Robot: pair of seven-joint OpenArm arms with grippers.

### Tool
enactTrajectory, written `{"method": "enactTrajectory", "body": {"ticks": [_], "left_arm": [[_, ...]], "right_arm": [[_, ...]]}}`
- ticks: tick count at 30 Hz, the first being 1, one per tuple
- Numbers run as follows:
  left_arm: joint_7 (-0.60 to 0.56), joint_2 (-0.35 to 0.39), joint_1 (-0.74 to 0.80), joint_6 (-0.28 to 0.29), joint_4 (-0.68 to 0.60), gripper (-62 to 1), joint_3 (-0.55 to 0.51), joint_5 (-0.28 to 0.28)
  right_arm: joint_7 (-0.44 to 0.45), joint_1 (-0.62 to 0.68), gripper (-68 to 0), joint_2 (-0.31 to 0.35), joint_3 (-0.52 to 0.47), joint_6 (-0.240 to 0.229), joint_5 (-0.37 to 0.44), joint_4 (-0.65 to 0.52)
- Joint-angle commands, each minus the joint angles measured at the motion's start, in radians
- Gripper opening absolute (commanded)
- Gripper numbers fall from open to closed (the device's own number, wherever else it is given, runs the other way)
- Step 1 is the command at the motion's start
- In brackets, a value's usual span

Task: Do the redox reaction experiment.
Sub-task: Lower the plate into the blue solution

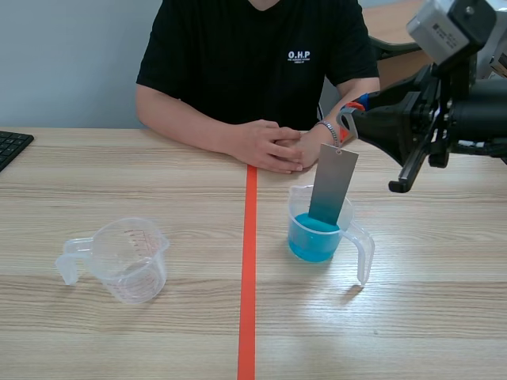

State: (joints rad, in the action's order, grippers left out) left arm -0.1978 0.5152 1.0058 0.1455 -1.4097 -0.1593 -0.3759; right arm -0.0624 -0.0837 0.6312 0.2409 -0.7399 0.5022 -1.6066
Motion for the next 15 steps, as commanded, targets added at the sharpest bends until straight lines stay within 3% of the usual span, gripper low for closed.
{"method": "enactTrajectory", "body": {"ticks": [1,8,15], "left_arm": [[-0.014,-0.005,0.011,-0.001,-0.012,-55.8,0.002,-0.005],[-0.01,-0.005,0.011,-0.001,-0.012,-55.8,0.002,-0.005],[-0.011,-0.005,0.011,-0.001,-0.012,-55.8,0.002,-0.005]], "right_arm": [[0.016,-0.034,-65.8,-0.006,0.004,-0.006,-0.006,0.0],[0.016,-0.067,-65.8,-0.059,0.06,-0.006,-0.077,0.079],[0.027,-0.075,-65.8,-0.064,0.088,-0.006,-0.094,0.122]]}}
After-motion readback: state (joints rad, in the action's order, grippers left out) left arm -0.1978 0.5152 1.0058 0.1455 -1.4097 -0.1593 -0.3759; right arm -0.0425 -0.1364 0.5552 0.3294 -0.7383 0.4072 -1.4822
